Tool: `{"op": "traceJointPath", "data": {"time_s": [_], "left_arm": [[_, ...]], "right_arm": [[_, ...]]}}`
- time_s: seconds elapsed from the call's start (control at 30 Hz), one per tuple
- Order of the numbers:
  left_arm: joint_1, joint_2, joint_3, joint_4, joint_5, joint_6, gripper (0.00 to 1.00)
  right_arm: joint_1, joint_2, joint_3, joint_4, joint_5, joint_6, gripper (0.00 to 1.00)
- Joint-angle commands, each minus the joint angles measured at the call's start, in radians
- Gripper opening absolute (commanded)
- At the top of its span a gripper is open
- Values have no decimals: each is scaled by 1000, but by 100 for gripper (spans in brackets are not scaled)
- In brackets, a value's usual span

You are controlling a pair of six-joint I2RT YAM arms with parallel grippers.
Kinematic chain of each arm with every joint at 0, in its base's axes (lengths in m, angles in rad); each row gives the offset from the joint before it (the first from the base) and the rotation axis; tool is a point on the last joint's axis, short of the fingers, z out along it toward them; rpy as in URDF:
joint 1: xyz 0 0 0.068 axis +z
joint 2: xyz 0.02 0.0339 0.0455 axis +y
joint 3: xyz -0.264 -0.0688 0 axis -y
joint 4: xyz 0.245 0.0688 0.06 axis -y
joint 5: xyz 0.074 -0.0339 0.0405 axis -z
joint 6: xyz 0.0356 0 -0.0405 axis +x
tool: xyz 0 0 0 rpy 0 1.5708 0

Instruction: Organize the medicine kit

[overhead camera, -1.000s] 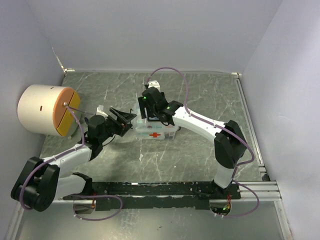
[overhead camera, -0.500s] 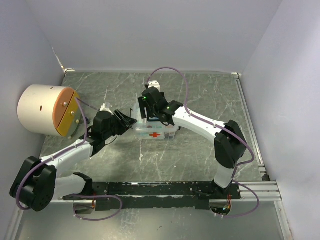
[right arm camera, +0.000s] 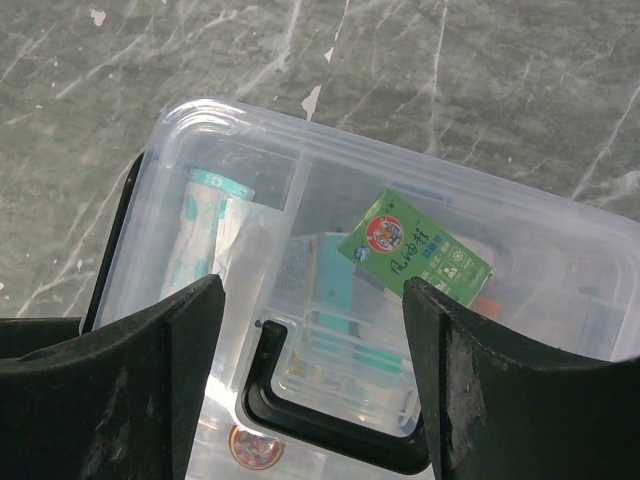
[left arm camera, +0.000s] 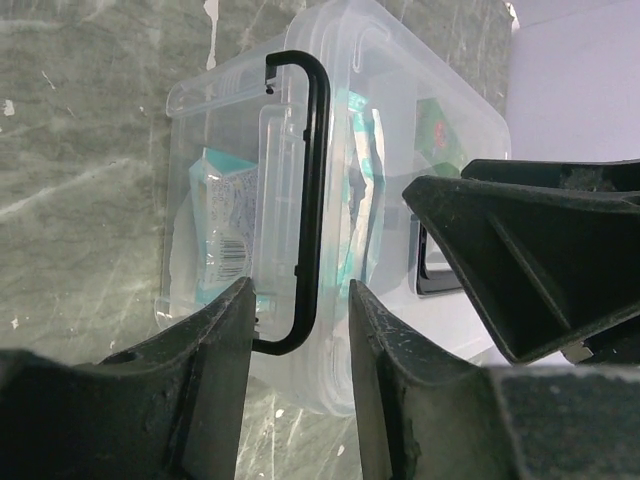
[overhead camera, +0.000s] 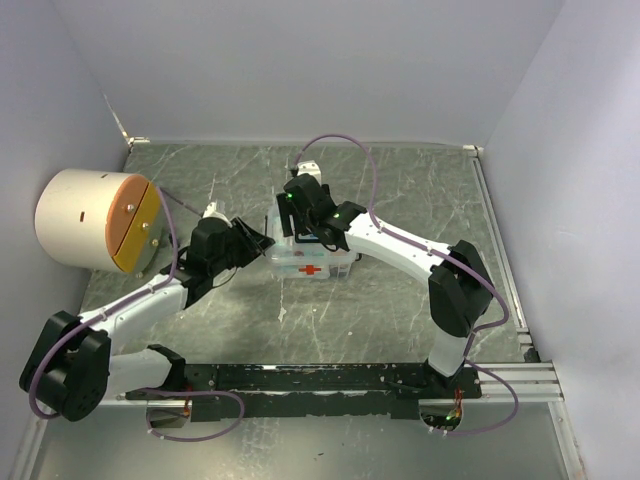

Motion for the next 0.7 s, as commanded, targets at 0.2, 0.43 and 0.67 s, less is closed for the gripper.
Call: {"op": "traceJointPath", "data": {"time_s": [0.2, 0.43, 0.67], "left_arm": [[-25, -1, 96, -234, -88, 153, 76], [-25, -43, 215, -378, -177, 244, 92], [-23, -54, 258, -399, -153, 308, 94]], "right_arm": [[-7, -77, -61, -20, -5, 75, 71], [-78, -219, -110, 94, -33, 108, 73], [-289, -403, -359, 195, -154, 183, 77]]}}
